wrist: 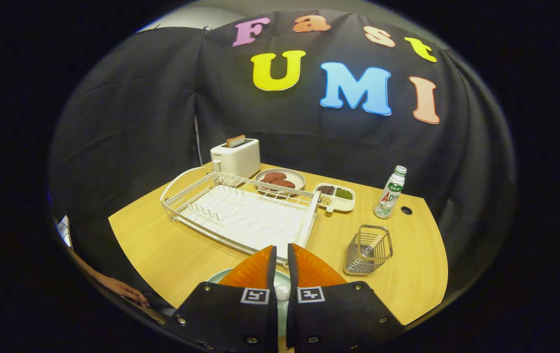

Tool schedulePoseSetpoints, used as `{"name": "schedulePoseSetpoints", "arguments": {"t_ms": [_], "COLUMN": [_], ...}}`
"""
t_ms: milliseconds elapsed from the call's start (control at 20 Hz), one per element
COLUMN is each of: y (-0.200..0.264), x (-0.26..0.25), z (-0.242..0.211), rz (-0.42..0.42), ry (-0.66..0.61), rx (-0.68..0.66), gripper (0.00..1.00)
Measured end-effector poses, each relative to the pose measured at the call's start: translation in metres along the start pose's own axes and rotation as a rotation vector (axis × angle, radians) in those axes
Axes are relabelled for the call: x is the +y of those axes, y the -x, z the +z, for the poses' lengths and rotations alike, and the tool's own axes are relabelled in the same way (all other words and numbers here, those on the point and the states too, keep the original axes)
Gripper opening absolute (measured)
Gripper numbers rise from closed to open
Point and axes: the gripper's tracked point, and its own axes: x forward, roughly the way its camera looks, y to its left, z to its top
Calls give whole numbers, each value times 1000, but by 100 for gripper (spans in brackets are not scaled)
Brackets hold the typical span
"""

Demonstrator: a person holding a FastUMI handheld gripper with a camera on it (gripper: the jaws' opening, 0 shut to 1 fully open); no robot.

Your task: Take the plate from the dish rack, then take the spoon from the basket and place it into the plate.

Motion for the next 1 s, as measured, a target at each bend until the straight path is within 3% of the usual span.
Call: {"name": "schedulePoseSetpoints", "arguments": {"t_ms": [400, 800, 1000], "y": [-38, -55, -54], "x": [49, 73, 65], "z": [-10, -9, -17], "rz": [124, 195, 193], "ry": [57, 91, 105], "rx": [52, 64, 80], "gripper": [6, 7, 19]}}
